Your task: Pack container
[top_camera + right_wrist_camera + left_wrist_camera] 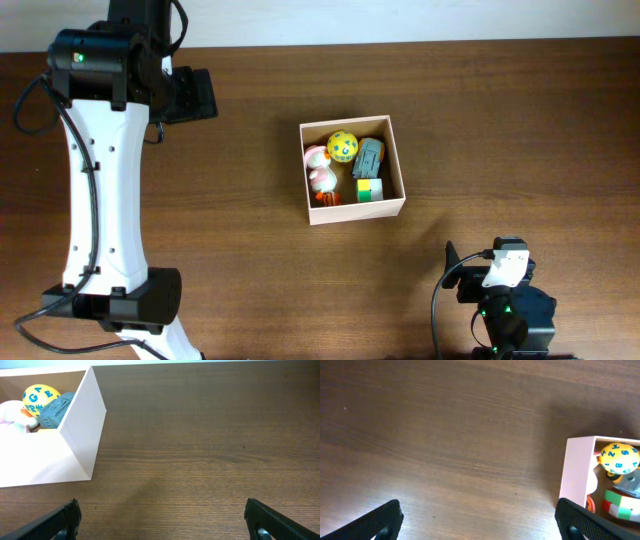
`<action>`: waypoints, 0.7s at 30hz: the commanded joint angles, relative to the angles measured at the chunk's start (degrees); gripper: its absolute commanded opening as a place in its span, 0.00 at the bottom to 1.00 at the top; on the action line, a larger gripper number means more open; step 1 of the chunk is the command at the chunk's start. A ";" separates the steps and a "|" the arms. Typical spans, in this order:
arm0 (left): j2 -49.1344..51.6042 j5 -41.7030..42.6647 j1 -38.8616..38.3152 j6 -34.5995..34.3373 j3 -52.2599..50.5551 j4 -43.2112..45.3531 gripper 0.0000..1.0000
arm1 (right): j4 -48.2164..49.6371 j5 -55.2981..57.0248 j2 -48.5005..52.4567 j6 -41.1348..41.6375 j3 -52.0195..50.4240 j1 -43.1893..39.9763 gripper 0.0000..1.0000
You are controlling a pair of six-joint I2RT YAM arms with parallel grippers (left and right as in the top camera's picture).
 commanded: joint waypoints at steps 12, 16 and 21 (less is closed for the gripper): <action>-9.33 3.85 -0.63 6.43 -9.22 24.15 0.99 | 0.22 -0.35 -0.70 -0.35 -0.48 -0.37 0.99; -19.04 7.80 -1.68 15.52 -25.03 38.77 0.99 | 0.22 -0.35 -0.70 -0.35 -0.48 -0.37 0.99; -31.63 7.41 -1.97 21.44 -44.76 49.40 0.99 | 0.22 -0.35 -0.70 -0.35 -0.48 -0.37 0.99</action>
